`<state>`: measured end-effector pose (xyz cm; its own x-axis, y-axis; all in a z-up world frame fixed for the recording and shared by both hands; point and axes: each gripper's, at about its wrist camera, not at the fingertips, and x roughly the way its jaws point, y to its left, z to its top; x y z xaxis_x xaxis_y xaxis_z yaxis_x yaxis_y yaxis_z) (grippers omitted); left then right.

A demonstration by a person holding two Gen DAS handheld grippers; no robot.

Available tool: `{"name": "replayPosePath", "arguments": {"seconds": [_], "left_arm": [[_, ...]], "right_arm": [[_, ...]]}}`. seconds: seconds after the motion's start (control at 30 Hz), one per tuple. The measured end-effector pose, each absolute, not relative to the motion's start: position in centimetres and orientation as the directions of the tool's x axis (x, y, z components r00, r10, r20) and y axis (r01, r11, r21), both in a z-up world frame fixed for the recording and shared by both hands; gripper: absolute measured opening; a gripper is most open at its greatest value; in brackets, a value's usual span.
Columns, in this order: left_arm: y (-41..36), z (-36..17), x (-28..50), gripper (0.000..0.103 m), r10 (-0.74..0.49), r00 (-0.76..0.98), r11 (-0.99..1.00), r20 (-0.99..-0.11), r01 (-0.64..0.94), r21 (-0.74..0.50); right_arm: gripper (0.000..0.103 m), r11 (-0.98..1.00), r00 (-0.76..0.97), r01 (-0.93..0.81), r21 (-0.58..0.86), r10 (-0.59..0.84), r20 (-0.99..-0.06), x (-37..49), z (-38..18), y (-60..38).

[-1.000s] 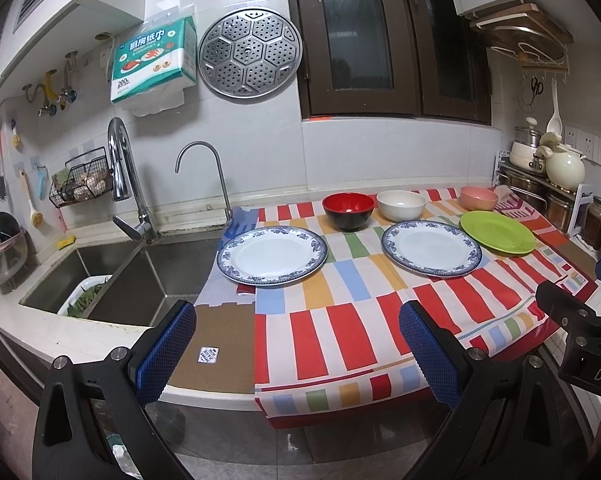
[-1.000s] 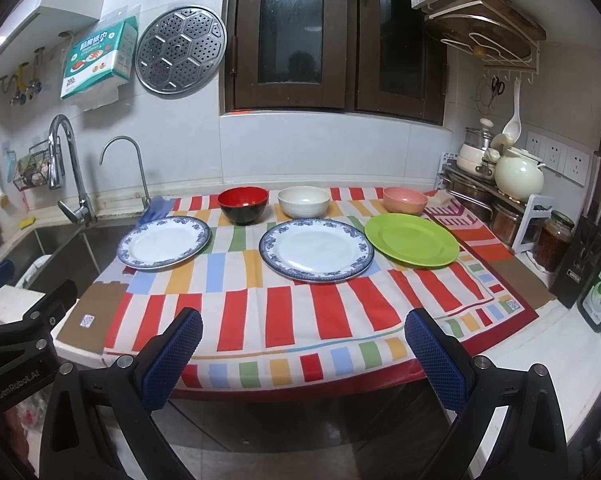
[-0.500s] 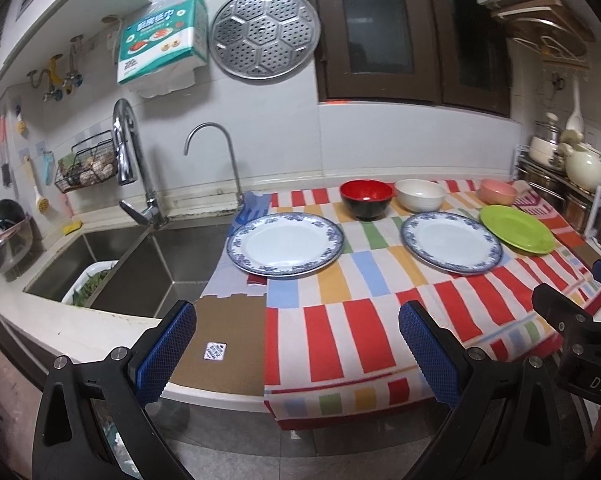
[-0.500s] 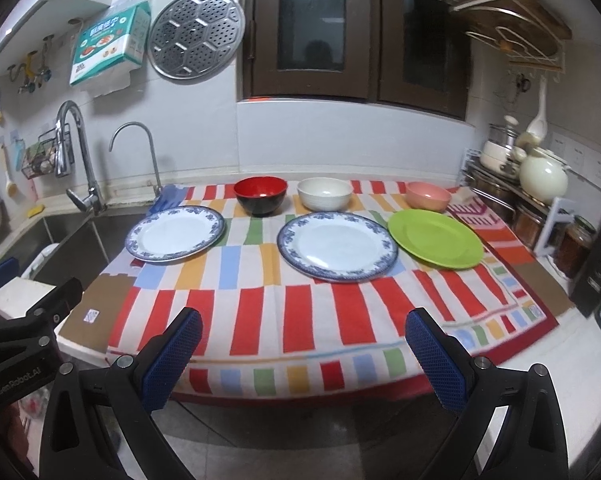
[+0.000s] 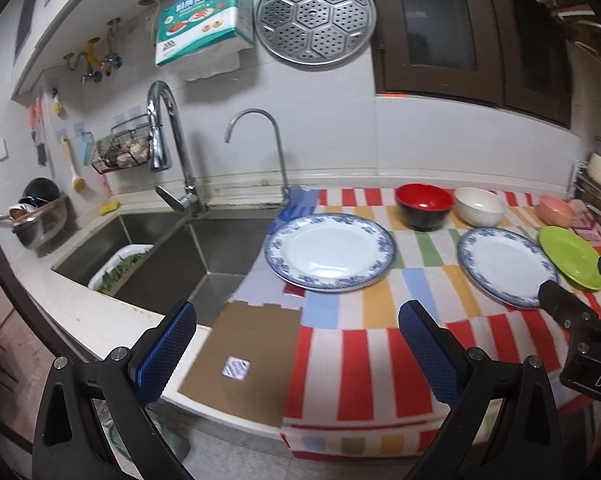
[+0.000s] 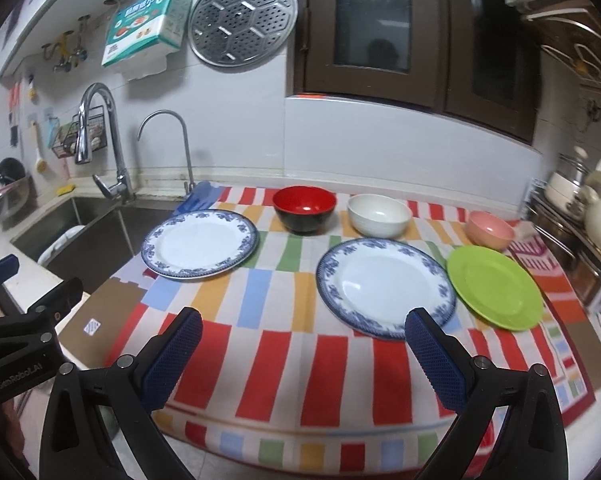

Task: Organize plates and bowls
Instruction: 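Lower both grippers onto the rim of the larger blue-and-white plate and close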

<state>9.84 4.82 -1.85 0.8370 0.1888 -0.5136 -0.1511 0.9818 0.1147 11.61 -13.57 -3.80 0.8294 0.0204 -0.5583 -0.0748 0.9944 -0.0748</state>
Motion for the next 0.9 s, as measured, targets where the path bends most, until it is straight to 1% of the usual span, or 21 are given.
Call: {"name": "replayPosePath", "arguments": {"seconds": [0.23,0.4,0.57,0.77,0.9], "left_arm": [[6.9,-1.2,13.4,0.103,0.231,0.842,0.973,-0.487,-0.186,0.140],[9.1,-1.2,17.5,0.103,0.196,0.844,0.980,-0.499,-0.150,0.131],[11.1,-1.8,21.3,0.103,0.193,0.846,0.980,-0.498,-0.137,0.147],[13.0,-2.8,25.6,0.103,0.182,0.827,0.981,-0.532,-0.118,0.152],[13.9,-3.8,28.2,0.099,0.168,0.809,0.983,-0.564,-0.095,0.156]], "right_arm": [[0.102,0.993,0.834,-0.099,-0.059,0.050,-0.549,15.4,-3.7,-11.8],[0.102,0.996,0.837,-0.073,-0.049,0.035,-0.546,18.6,-3.8,-10.1],[0.102,0.997,0.833,-0.050,-0.055,0.011,-0.553,22.0,-4.2,-8.1],[0.102,0.996,0.829,-0.028,-0.088,-0.026,-0.558,26.0,-4.8,-5.7],[0.102,0.995,0.823,-0.010,-0.100,-0.049,-0.566,28.5,-5.2,-4.8]]}}
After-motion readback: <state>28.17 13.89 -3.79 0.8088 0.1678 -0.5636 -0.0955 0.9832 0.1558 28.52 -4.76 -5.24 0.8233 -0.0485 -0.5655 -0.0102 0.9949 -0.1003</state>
